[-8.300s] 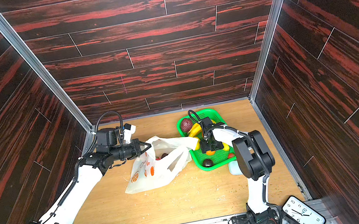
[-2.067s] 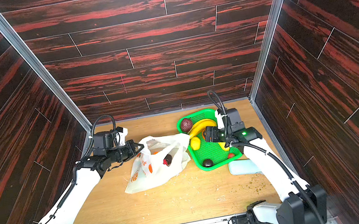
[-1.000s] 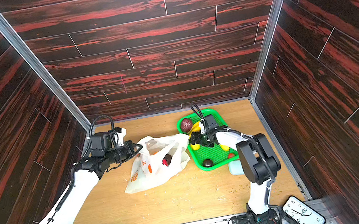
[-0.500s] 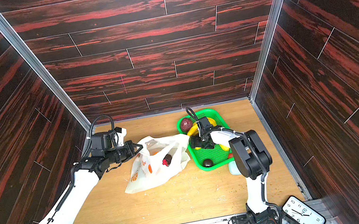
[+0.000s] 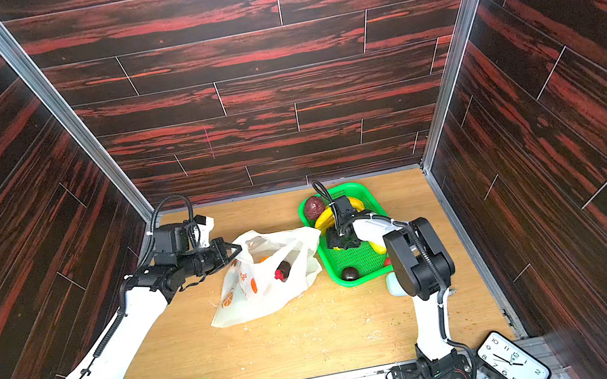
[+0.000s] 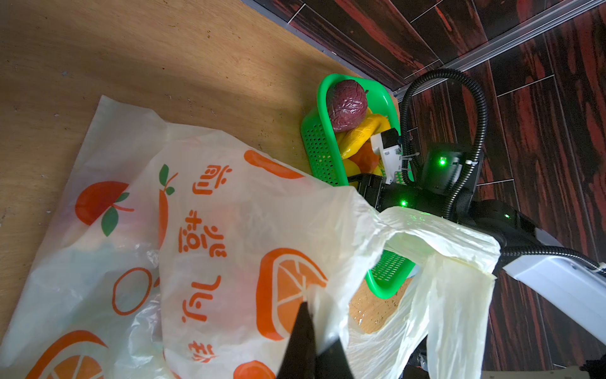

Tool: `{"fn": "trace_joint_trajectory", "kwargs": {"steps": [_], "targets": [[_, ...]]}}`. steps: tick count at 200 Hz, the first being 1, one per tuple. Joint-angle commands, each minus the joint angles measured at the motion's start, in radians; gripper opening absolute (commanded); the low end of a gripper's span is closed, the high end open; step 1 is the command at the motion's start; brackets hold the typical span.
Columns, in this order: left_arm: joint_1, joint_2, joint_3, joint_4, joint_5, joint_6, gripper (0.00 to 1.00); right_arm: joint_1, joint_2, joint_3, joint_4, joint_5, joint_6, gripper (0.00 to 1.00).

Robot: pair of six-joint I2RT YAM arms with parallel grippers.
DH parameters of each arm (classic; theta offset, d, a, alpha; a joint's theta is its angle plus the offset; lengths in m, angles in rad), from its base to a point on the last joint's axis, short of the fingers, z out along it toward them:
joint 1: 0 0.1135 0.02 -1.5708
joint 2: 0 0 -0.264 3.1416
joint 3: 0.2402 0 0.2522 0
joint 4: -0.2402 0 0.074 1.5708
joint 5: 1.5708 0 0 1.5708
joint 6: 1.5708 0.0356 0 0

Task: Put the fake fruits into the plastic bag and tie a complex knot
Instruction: 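Lower the right gripper into the basket and grasp the yellow lemon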

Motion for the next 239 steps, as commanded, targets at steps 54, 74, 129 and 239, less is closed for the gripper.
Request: {"fn": "trace_joint_trajectory", "kwargs": {"steps": [54, 74, 129, 239], "targets": [[0.006, -0.004, -0.009, -0.016, 0.014, 0.015, 0.00, 0.005, -0.115, -0.076, -0.013, 0.020, 0.000, 0.43], [0.006, -0.003, -0.008, -0.013, 0.017, 0.013, 0.00, 0.004, -0.170, -0.099, -0.019, 0.031, 0.000, 0.43], [0.006, 0.000, -0.009, -0.001, 0.023, 0.010, 0.00, 0.005, -0.346, -0.154, -0.077, 0.063, 0.004, 0.42], [0.006, 0.028, 0.008, 0.025, 0.063, -0.002, 0.00, 0.064, -0.637, 0.051, -0.318, 0.010, -0.010, 0.39]]}}
